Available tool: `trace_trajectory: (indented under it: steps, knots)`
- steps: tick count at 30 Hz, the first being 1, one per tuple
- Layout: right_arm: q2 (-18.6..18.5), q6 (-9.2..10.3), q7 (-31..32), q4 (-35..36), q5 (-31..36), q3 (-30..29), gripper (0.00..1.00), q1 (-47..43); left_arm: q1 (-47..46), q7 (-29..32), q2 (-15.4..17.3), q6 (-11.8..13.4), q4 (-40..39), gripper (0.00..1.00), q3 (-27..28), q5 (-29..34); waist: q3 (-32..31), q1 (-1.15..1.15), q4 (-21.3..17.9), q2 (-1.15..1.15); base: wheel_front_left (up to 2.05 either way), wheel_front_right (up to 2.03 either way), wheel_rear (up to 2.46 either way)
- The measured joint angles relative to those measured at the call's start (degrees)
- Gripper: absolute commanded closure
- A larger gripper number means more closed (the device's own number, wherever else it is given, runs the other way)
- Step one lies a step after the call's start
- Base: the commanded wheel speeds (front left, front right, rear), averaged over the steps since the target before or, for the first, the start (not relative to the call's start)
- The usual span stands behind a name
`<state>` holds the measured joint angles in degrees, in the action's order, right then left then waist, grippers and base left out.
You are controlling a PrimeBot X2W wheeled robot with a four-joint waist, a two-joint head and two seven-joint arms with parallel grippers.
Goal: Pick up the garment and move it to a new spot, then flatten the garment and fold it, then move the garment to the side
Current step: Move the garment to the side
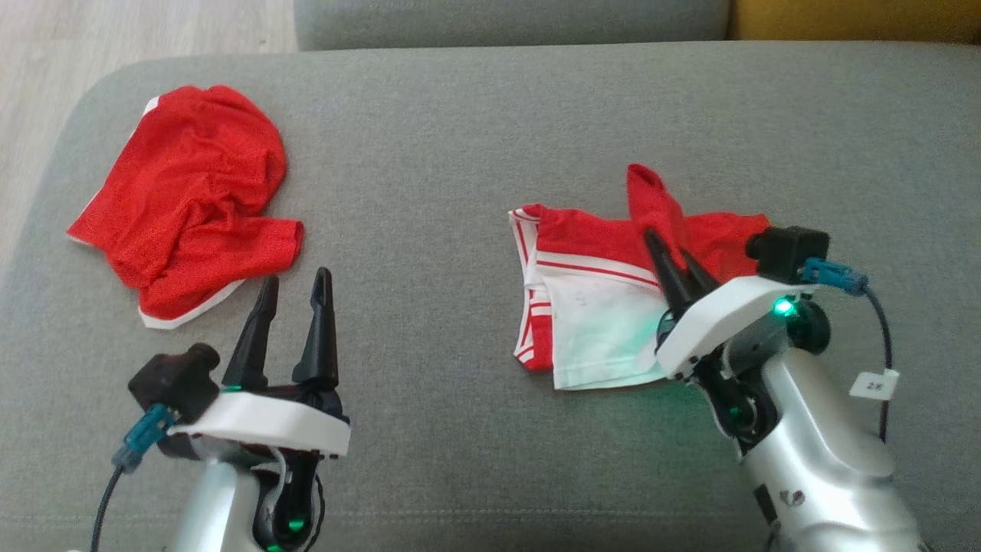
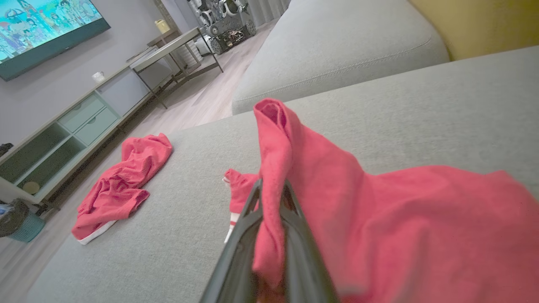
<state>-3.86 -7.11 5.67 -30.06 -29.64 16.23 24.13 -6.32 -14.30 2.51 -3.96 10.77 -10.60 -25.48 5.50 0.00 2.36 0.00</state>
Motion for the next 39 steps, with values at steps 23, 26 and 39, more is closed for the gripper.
trace_trajectory:
  steps: [23,26,39]
  knots:
    - [0.1,0.0,-5.1,-4.4,-4.0,3.5,0.0,3.1,-0.1,0.0,0.0,0.0,1.0,0.0,-0.2,-0.9,0.8,0.0,1.9,0.0,0.0,0.0,0.0]
    - [-0.6,0.0,-6.1,-4.6,0.4,-0.1,0.0,4.1,-0.1,0.0,0.0,0.0,0.8,0.0,-0.2,-0.9,0.6,0.0,1.4,0.0,0.0,0.0,0.0]
    - [-8.9,0.0,-14.6,0.7,12.8,-6.4,0.0,0.7,-0.2,0.0,0.0,0.5,-0.7,0.0,-0.9,-1.2,0.1,0.0,-0.4,0.0,0.0,0.0,0.0]
